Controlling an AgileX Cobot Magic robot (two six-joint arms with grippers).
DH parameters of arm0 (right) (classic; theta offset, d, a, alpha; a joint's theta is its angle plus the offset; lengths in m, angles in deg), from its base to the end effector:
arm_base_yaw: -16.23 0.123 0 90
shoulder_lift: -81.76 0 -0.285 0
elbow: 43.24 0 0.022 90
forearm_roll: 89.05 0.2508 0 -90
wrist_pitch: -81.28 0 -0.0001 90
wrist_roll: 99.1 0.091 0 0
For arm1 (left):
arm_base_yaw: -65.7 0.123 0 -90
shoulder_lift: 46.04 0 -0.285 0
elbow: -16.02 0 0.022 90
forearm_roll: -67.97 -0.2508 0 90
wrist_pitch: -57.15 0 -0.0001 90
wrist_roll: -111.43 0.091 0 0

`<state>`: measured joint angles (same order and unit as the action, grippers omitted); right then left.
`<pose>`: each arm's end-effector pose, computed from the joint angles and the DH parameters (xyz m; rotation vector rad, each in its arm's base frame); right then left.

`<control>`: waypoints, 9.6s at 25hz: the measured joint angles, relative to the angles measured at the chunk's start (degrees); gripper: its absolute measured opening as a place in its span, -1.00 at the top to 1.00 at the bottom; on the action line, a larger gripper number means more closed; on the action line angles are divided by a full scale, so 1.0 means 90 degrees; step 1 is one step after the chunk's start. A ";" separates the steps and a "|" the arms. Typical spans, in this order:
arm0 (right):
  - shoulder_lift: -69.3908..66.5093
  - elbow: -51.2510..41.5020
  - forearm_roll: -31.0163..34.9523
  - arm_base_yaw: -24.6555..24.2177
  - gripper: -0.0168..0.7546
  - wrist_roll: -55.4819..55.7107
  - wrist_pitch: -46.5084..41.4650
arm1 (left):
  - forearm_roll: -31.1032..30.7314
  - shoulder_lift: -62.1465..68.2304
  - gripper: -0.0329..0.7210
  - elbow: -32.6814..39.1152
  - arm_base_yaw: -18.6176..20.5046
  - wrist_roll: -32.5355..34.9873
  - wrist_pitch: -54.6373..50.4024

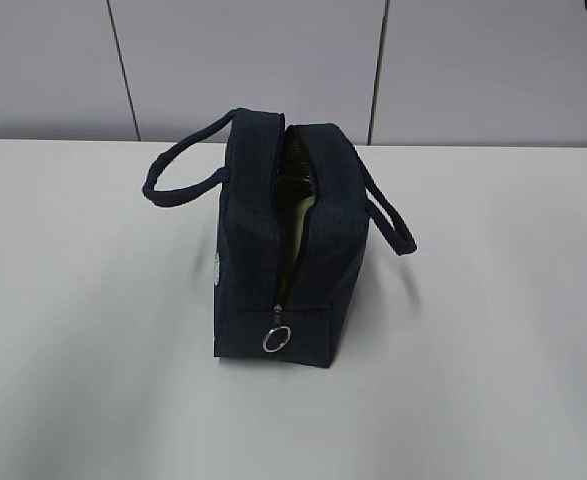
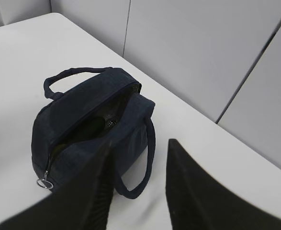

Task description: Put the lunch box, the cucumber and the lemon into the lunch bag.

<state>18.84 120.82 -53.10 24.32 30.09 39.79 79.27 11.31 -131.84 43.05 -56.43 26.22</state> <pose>0.1815 0.0616 0.4120 -0.7575 1.8182 0.2369 0.1582 -0.0760 0.3419 0.5168 2.0418 -0.3185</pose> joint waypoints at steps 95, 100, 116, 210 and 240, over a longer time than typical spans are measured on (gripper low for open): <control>-0.5411 -0.0512 -0.1433 0.3756 -0.23 0.7634 0.3302 | 0.0237 0.0000 0.76 0.0000 0.0000 0.0000 0.0160; -0.5499 -0.0512 -0.1344 0.3617 -0.22 0.7652 0.3344 | 0.0237 0.0000 0.72 0.0000 0.0000 0.0000 0.0170; -0.5509 -0.0512 -0.1255 0.3441 0.17 0.7663 0.3371 | 0.0237 0.0000 0.75 0.0000 0.0000 0.0000 0.0170; -0.5509 -0.0512 -0.1446 0.3348 0.56 0.7564 0.3112 | 0.0251 0.0000 0.75 0.0000 0.0000 0.0000 0.0185; -0.5632 -0.0512 -0.1279 0.3348 0.95 0.7564 0.3731 | 0.0288 0.0000 0.75 0.0000 0.0000 0.0000 0.0185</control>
<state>-31.85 116.21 -64.61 54.45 98.16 73.38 81.86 11.31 -131.84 43.05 -56.43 27.88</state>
